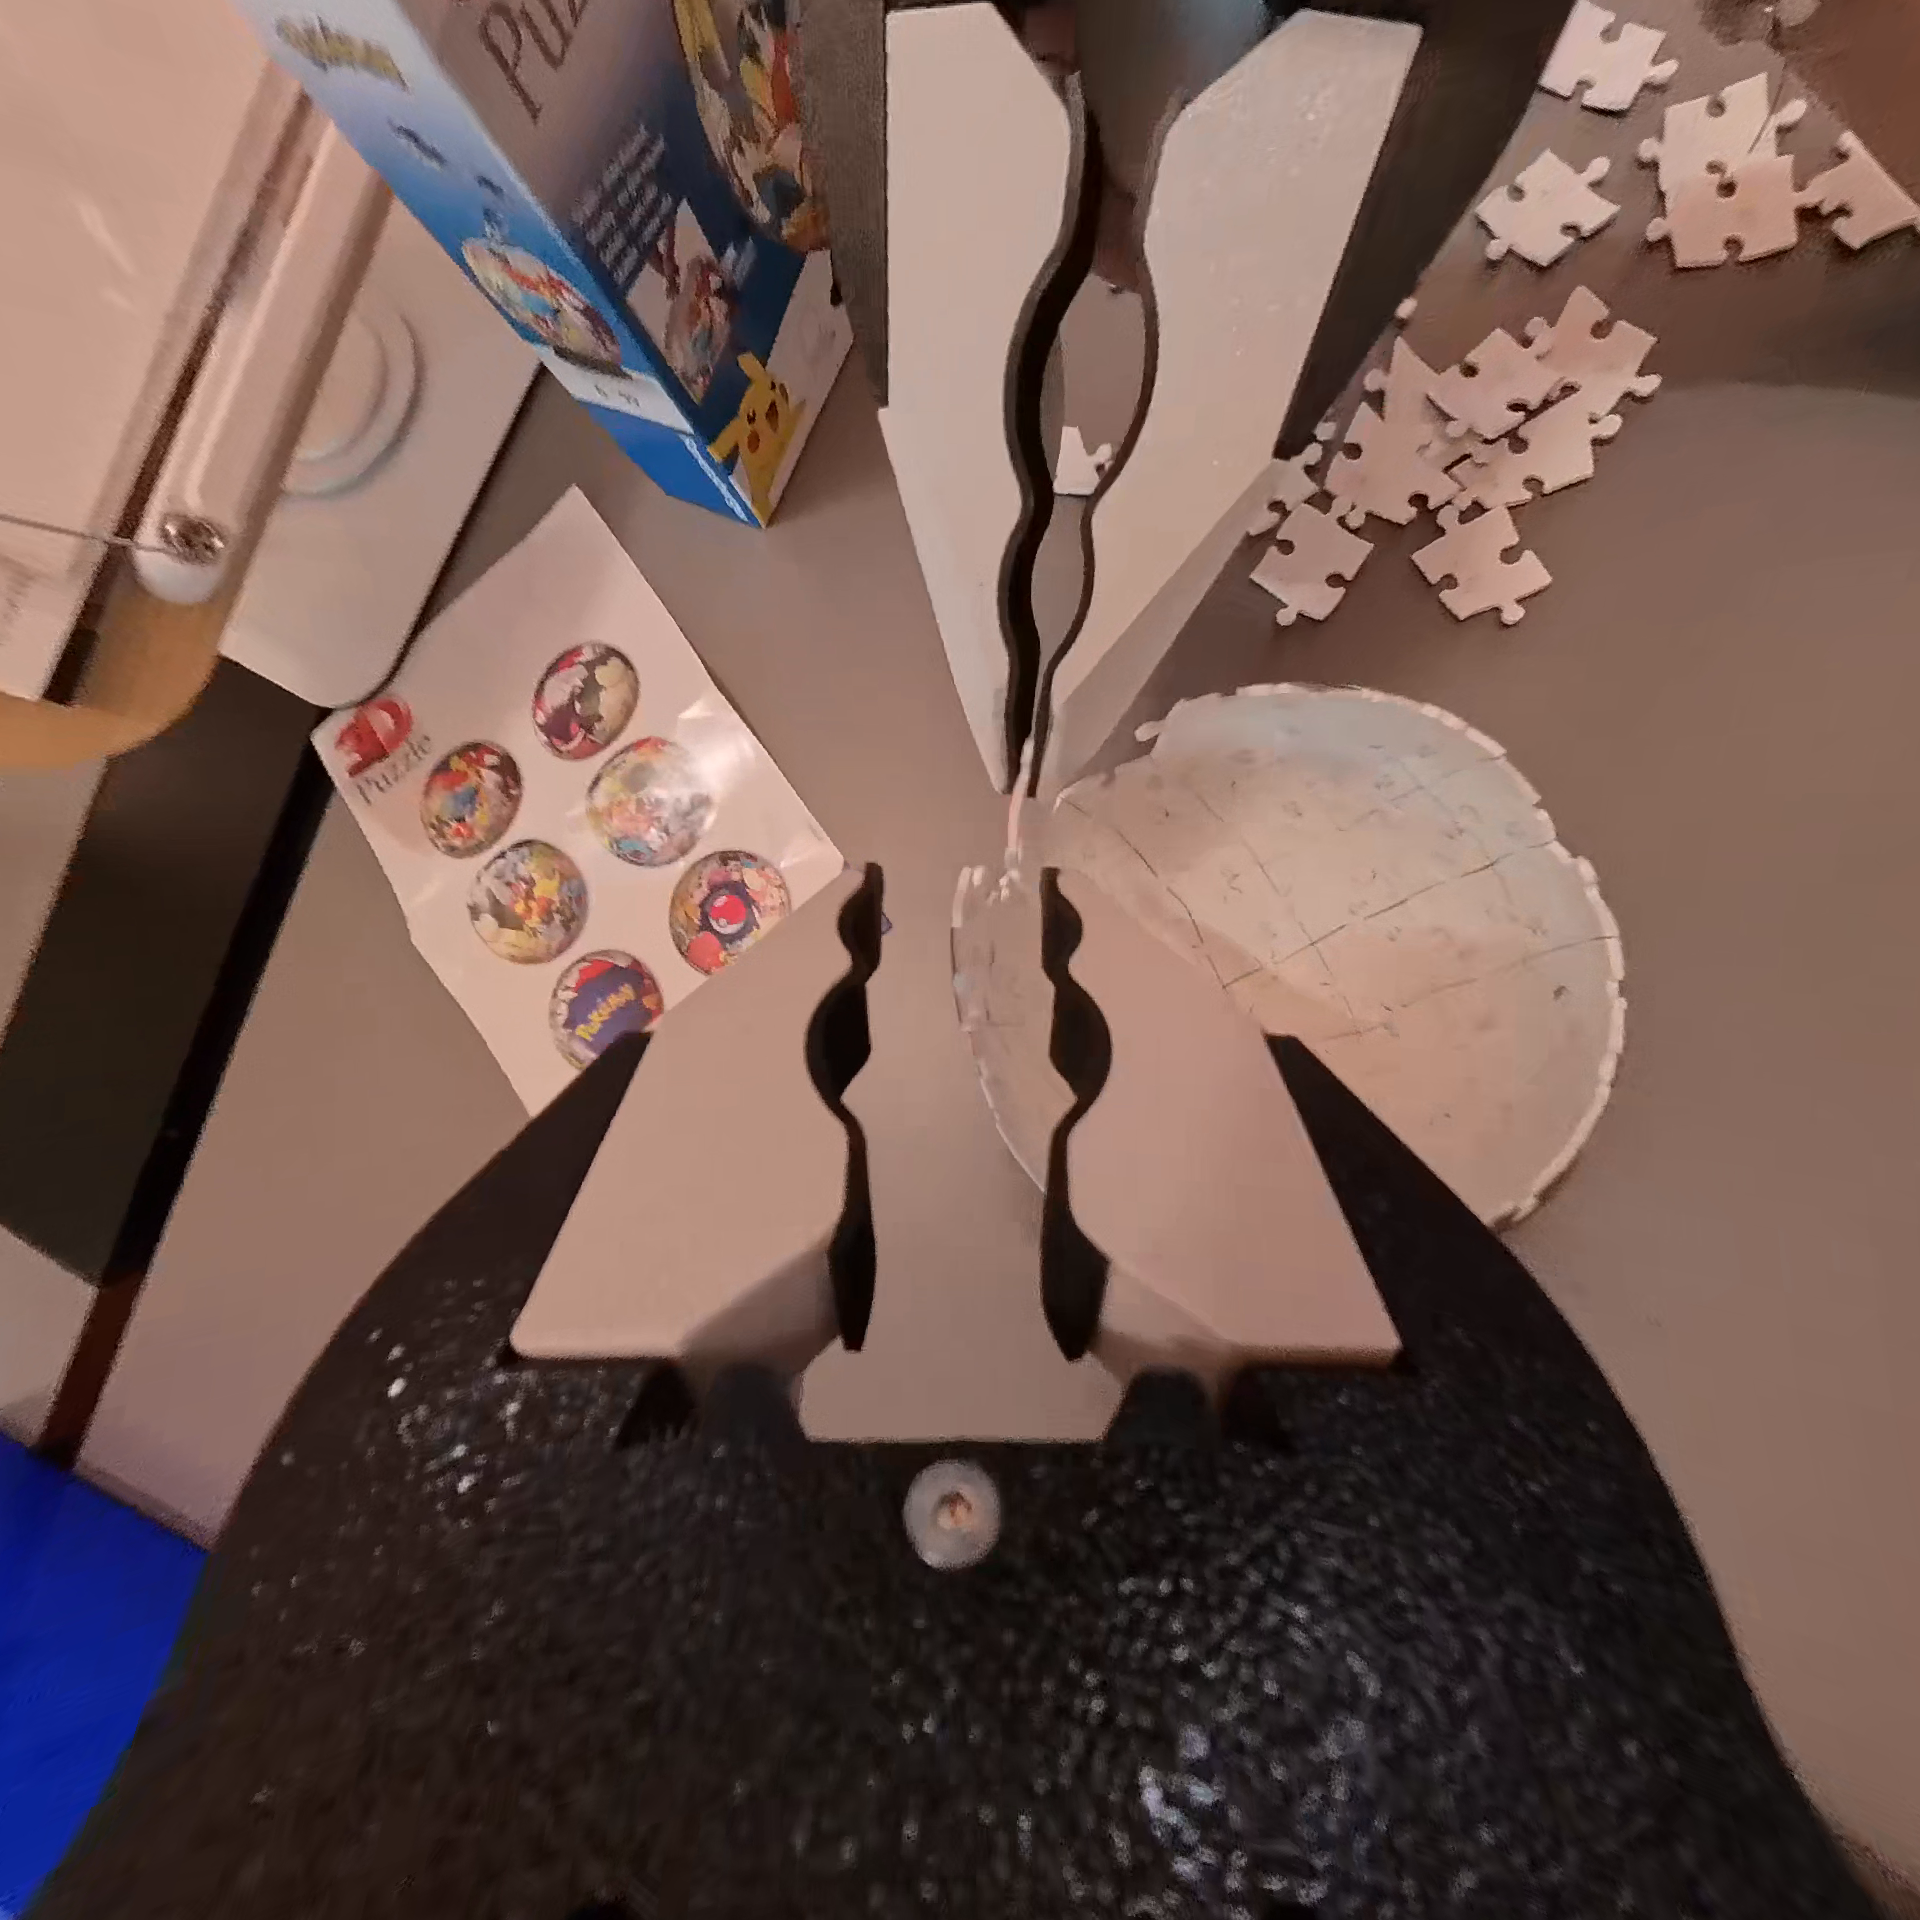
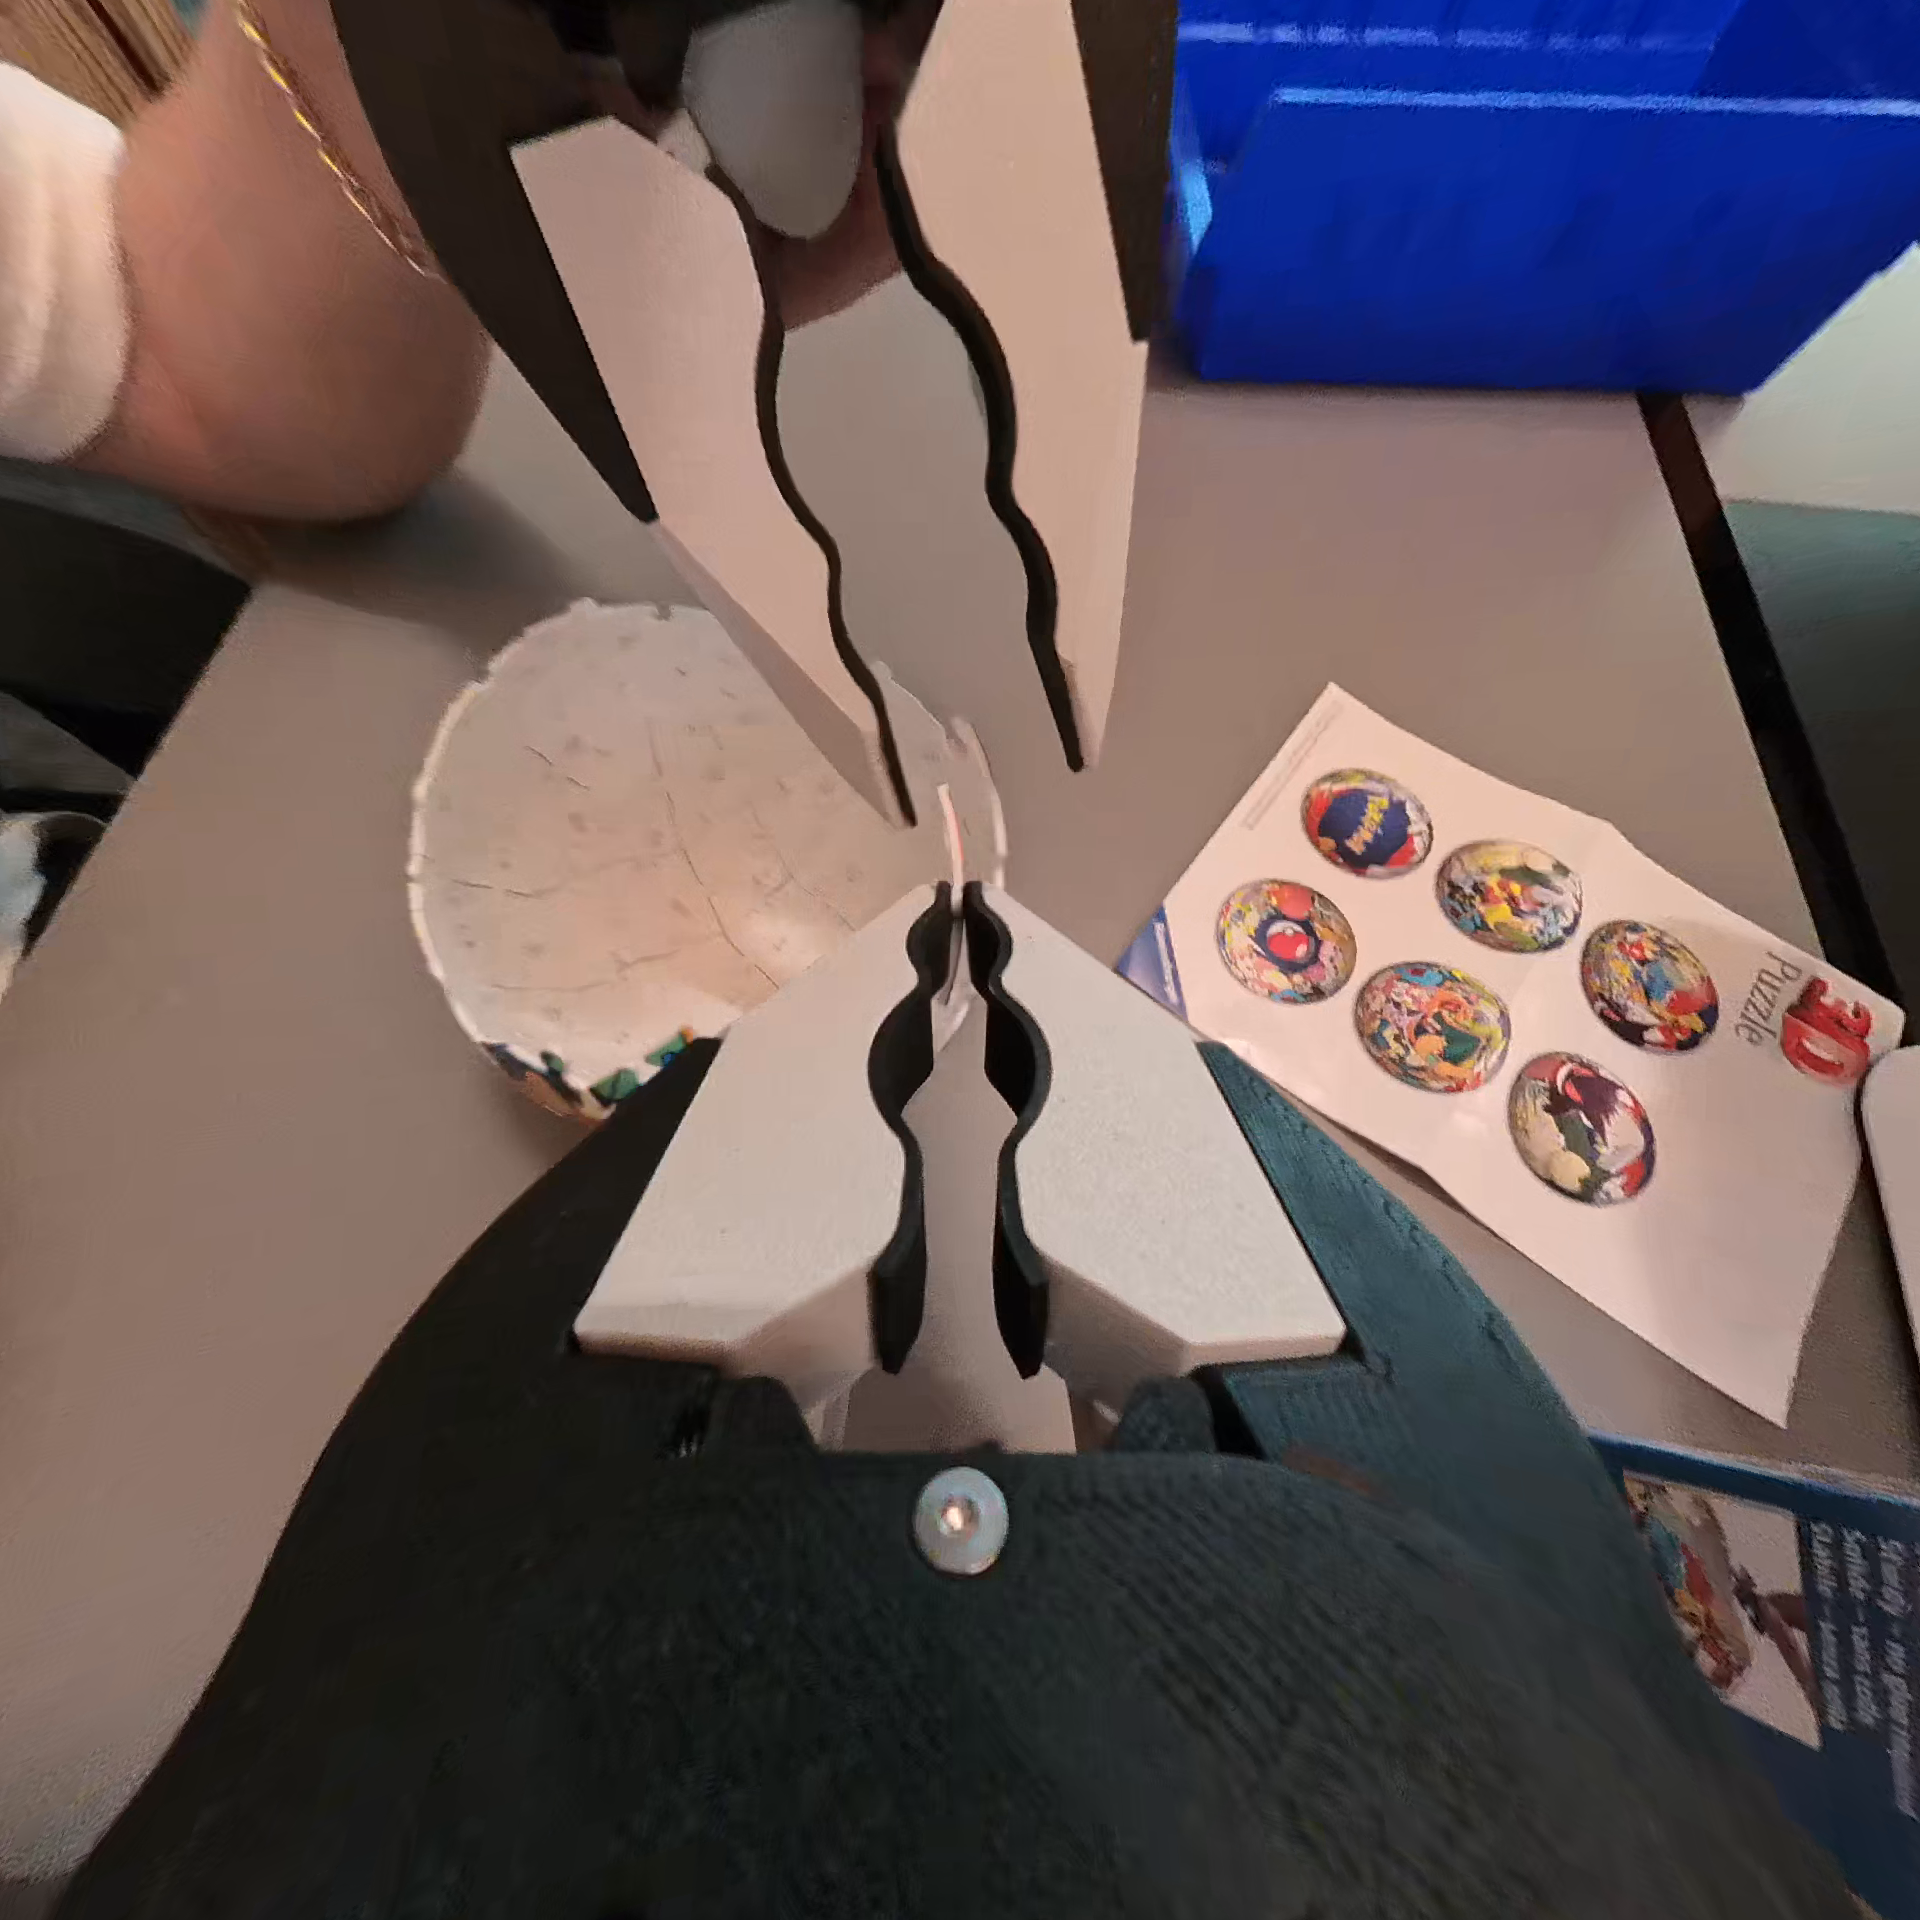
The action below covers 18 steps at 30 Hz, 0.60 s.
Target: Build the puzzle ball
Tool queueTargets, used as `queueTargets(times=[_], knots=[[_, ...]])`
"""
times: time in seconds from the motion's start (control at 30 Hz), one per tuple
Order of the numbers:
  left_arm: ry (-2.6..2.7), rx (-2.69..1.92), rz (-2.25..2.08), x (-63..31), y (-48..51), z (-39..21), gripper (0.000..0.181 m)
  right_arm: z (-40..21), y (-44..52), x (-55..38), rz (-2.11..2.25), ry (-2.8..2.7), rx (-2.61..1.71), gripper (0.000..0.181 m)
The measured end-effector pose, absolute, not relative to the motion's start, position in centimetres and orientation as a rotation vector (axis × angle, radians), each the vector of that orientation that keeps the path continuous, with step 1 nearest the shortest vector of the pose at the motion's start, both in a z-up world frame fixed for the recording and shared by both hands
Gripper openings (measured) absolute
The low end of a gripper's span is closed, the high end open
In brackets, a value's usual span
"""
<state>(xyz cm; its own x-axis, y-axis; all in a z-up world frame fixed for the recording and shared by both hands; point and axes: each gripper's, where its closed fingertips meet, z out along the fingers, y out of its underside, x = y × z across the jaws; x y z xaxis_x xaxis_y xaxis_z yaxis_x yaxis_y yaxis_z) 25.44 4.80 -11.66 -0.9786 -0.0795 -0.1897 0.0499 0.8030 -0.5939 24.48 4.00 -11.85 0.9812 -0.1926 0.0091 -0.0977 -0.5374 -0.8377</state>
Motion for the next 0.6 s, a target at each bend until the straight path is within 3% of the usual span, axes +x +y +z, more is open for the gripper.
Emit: queueTargets(times=[0.2, 0.43, 0.53, 0.6], knots=[[2.771, 0.067, -1.012, 24.4, 3.9, -10.8, 0.000, -10.9, 4.1, 24.2, -0.107, 0.182, -2.064, 0.000], [2.780, 0.099, -1.051, 24.6, 3.8, -10.9, 0.000, -11.0, 4.0, 24.4, -0.159, 0.136, -2.071, 0.001], [2.762, 0.121, -1.034, 24.9, 3.8, -11.0, 0.000, -11.3, 3.8, 24.3, -0.214, 0.085, -2.099, 0.016], [2.759, 0.153, -1.018, 24.8, 3.9, -11.2, 0.000, -11.1, 3.7, 24.3, -0.212, 0.089, -2.097, 0.014]])
